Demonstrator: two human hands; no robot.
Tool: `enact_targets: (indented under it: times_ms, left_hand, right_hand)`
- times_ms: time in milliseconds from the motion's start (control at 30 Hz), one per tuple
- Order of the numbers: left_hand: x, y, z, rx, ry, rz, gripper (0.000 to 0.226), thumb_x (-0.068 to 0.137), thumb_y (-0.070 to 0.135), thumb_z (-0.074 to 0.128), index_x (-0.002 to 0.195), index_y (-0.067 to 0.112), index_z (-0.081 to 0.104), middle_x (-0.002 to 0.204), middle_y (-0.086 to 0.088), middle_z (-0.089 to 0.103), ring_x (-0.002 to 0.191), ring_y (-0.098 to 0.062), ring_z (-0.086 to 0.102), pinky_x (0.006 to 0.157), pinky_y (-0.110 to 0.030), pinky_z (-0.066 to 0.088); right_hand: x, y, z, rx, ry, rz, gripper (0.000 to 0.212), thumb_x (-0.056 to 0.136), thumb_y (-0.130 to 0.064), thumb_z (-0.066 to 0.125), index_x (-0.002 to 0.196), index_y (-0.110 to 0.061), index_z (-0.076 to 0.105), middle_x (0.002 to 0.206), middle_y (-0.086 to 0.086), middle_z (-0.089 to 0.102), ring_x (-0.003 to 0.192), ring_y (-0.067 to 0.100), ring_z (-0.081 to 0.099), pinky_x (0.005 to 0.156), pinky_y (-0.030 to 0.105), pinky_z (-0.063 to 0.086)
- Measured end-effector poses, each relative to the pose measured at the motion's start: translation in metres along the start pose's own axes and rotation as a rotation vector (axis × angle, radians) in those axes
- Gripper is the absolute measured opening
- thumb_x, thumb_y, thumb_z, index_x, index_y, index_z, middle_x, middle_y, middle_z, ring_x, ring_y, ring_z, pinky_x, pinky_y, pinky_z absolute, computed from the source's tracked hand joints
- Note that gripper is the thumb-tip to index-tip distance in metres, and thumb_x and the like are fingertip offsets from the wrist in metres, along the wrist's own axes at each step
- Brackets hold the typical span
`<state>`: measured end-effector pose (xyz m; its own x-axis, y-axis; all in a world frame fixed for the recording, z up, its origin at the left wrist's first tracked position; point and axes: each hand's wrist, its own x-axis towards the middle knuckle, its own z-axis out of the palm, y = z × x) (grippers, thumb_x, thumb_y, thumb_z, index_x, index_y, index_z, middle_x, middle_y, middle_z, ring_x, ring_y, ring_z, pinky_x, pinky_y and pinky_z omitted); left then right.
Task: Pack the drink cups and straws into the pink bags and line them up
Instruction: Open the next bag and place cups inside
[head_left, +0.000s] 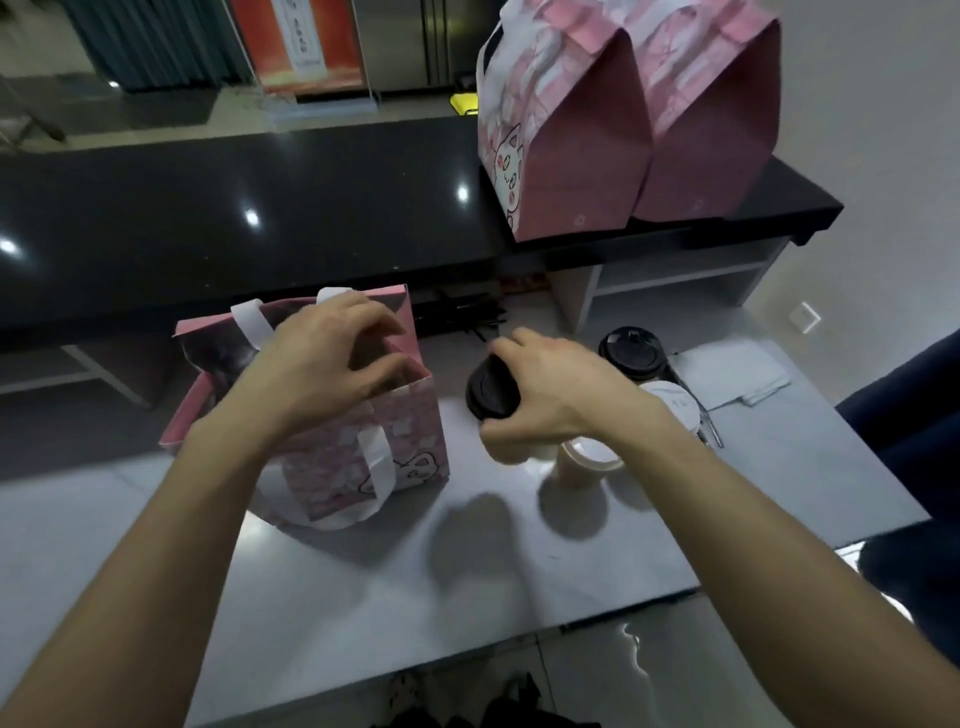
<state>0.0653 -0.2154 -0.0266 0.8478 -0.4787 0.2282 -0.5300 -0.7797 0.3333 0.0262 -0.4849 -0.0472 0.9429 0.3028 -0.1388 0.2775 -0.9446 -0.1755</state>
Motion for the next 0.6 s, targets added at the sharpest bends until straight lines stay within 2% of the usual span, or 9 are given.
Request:
enact_targets:
  times_ms: [100,200,333,433,467,533,600]
  left_hand:
    - [-0.007,-0.011,-0.008,0.031,0.037,-0.065,0.018,0.098,0.03,0.072,0.116,0.029,0.073,0.111,0.012,0.066,0.102,-0.012,0.064,0.085,-0.03,0.057]
    - [-0.014,-0.031,-0.018,0.086,-0.013,-0.179,0.019,0.099,0.019,0.072,0.109,0.034,0.073,0.099,0.019,0.062,0.088,-0.002,0.062,0.072,-0.018,0.049]
    - [-0.02,-0.052,-0.032,0.171,-0.164,-0.305,0.023,0.1,0.02,0.072,0.102,0.043,0.074,0.097,0.015,0.066,0.083,0.0,0.061,0.069,-0.023,0.054]
    - [-0.027,-0.065,-0.037,0.241,-0.24,-0.32,0.018,0.094,0.029,0.08,0.107,0.04,0.077,0.106,0.009,0.071,0.086,0.0,0.059,0.077,-0.031,0.06]
    - [-0.028,-0.069,-0.038,0.247,-0.259,-0.299,0.024,0.089,0.036,0.085,0.112,0.04,0.077,0.111,0.009,0.073,0.092,-0.003,0.062,0.081,-0.032,0.06]
    - [-0.029,-0.079,-0.04,0.216,-0.267,-0.229,0.054,0.078,0.053,0.089,0.126,0.038,0.073,0.125,0.013,0.072,0.114,-0.01,0.065,0.102,-0.035,0.056]
    - [-0.031,-0.088,-0.042,0.2,-0.256,-0.177,0.088,0.065,0.075,0.079,0.142,0.035,0.063,0.143,0.015,0.063,0.14,-0.012,0.053,0.128,-0.042,0.035]
  right_hand:
    - [0.005,-0.003,-0.044,0.063,0.18,-0.022,0.091,0.065,-0.085,0.052,0.134,-0.026,0.059,0.114,0.0,0.059,0.098,0.026,0.061,0.085,0.039,0.051]
    - [0.019,-0.01,-0.074,0.162,0.348,-0.048,0.083,0.071,-0.083,0.054,0.132,-0.027,0.06,0.111,-0.001,0.06,0.099,0.024,0.06,0.086,0.041,0.052]
    - [0.045,-0.03,-0.1,0.341,0.466,-0.131,0.068,0.079,-0.076,0.058,0.124,-0.026,0.064,0.107,-0.003,0.063,0.095,0.019,0.061,0.077,0.033,0.048]
    - [0.062,-0.052,-0.106,0.384,0.43,-0.154,0.062,0.083,-0.078,0.054,0.114,-0.025,0.067,0.096,-0.008,0.067,0.087,0.012,0.064,0.071,0.035,0.052]
    - [0.068,-0.059,-0.105,0.381,0.398,-0.157,0.064,0.085,-0.079,0.053,0.114,-0.024,0.068,0.096,-0.009,0.067,0.087,0.011,0.064,0.071,0.036,0.054]
    - [0.077,-0.07,-0.1,0.393,0.297,-0.18,0.067,0.085,-0.083,0.054,0.118,-0.026,0.067,0.099,-0.011,0.067,0.09,0.008,0.065,0.074,0.035,0.057]
    - [0.086,-0.082,-0.093,0.387,0.167,-0.23,0.073,0.079,-0.087,0.057,0.123,-0.029,0.066,0.106,-0.013,0.067,0.096,0.005,0.065,0.08,0.035,0.059]
